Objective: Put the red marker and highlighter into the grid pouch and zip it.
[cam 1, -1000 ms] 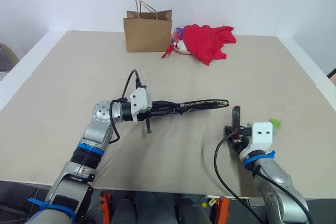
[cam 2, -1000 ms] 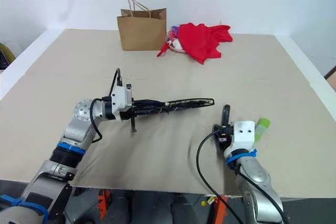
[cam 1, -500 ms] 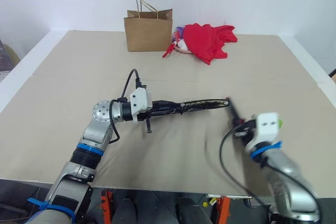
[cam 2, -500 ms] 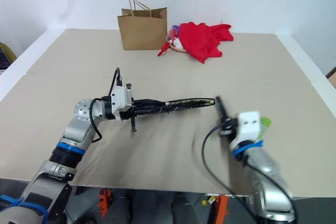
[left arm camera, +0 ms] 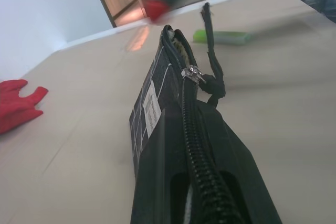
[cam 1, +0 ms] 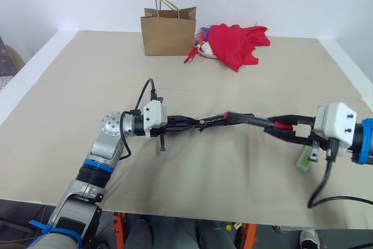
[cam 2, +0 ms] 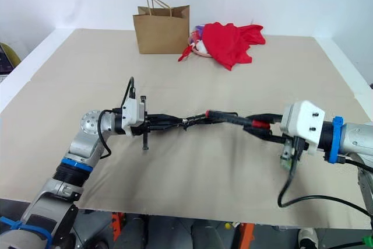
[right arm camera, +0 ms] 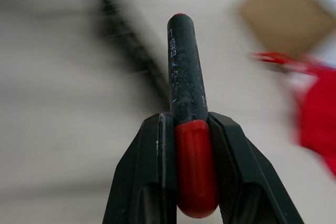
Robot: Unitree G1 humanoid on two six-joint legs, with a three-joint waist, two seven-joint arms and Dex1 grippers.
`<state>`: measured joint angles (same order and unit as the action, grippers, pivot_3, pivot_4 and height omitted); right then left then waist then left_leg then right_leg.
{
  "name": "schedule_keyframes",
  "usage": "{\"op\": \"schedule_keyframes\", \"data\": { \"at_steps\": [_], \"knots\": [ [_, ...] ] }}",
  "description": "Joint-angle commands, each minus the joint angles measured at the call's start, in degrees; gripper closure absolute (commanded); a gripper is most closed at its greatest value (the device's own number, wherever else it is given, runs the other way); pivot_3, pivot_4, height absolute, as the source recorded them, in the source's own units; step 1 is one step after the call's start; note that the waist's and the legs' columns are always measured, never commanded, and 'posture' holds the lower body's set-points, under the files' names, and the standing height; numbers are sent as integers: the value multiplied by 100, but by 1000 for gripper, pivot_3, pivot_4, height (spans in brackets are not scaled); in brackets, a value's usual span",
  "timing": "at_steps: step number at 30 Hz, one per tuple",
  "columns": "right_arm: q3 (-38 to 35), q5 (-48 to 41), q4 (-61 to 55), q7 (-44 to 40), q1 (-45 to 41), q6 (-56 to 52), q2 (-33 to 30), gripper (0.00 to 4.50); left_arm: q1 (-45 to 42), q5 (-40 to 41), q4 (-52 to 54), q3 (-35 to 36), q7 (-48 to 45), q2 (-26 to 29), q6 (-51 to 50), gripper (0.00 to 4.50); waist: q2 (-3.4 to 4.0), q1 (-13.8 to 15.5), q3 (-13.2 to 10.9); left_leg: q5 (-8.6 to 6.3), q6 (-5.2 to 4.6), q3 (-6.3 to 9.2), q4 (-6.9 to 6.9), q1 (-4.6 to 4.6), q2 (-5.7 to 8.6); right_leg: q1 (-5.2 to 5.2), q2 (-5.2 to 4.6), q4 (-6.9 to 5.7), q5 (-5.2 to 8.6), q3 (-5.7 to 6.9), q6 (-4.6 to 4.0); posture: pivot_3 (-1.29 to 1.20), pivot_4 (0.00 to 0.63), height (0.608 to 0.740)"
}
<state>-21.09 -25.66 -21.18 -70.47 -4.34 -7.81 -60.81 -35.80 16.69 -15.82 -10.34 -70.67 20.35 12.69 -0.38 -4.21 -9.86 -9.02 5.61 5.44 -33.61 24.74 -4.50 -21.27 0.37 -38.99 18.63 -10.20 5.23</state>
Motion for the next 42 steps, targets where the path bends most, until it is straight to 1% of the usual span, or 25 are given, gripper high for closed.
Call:
{"op": "schedule_keyframes", "data": {
  "at_steps": [1, 6, 14, 38, 42],
  "knots": [
    [45, -40, 46, -319, -73, 286, -111, 3885, 20, 111, 224, 63, -102, 59, 29, 4500, -1, 0, -1, 2, 3, 0, -3, 0, 0, 0, 0, 0, 6, 1, 15, 0, 150, 740],
    [179, -19, 348, -287, -393, 304, -96, 3885, 247, 131, 588, -2, -165, 125, -47, 4500, -1, -12, -1, 14, 22, 0, -7, -1, 0, 2, -2, -1, -4, 0, 26, 0, 150, 740],
    [226, 18, 468, -313, -398, 332, -59, 3885, 479, 116, 895, -10, -128, 157, -147, 4500, 0, 7, 0, 17, 23, 1, -6, -1, 0, 4, -2, -2, -6, 1, 27, 0, 150, 740],
    [62, 122, 546, -477, -9, 542, -125, 3885, 354, 11, 696, -20, -52, 53, -15, 4500, 1, 9, 0, 18, 23, 1, -11, -5, 0, 9, -1, -4, -9, 1, 27, 0, 150, 740],
    [183, 61, 536, -315, -132, 294, -93, 3885, 335, 10, 718, -34, -72, 39, 14, 4500, 1, 9, 0, 18, 23, 1, -12, -5, 0, 10, -1, -4, -9, 1, 27, 0, 150, 740]
  ]
}}
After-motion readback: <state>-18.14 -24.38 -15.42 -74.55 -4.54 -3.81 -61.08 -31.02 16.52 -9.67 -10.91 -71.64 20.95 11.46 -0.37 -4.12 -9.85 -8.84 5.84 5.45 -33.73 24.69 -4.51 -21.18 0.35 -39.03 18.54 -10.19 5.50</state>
